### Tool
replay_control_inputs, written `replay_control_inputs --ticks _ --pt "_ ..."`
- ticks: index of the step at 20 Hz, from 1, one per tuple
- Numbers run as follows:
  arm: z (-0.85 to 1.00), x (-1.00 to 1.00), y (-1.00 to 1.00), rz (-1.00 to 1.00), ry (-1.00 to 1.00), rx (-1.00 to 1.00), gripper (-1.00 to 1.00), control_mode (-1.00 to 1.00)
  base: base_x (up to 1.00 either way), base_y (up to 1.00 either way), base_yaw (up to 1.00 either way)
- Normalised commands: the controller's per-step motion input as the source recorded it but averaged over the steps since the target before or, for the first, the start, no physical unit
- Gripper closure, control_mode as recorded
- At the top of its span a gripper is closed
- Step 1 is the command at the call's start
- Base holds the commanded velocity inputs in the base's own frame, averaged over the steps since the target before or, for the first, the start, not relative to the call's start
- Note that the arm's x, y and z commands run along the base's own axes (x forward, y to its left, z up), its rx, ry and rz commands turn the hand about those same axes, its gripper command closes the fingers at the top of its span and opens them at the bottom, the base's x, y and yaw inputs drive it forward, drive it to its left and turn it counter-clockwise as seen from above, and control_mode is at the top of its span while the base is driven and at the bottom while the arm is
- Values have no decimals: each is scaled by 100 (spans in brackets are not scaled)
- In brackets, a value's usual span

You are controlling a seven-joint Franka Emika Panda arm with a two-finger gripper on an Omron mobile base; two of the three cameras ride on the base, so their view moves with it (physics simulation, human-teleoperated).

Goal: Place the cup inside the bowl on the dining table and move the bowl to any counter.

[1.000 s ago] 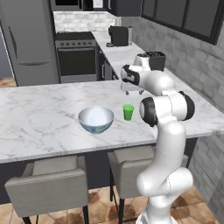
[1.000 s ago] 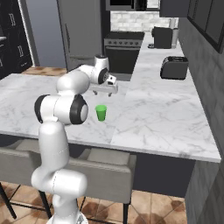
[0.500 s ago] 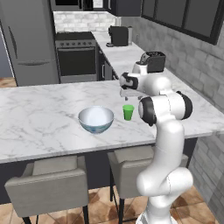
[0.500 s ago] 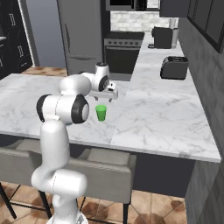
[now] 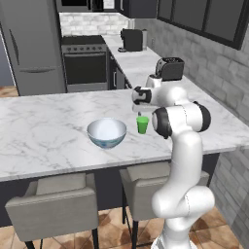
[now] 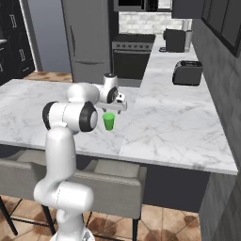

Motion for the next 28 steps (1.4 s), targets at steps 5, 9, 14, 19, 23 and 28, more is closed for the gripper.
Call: replay_control_inputs --ticks 5,9,14,19,23,28 --pt "-21 6 -3 0 0 0 -100 -100 0 0 0" --pt "-20 1 -6 0 0 0 -100 -100 0 0 0" --pt "-22 4 -5 0 0 0 -100 -100 0 0 0" --pt "-19 7 -2 0 0 0 -100 -100 0 0 0" --pt "-20 9 0 0 0 0 -100 -100 0 0 0" --pt "-23 5 0 0 0 0 -100 -100 0 0 0"
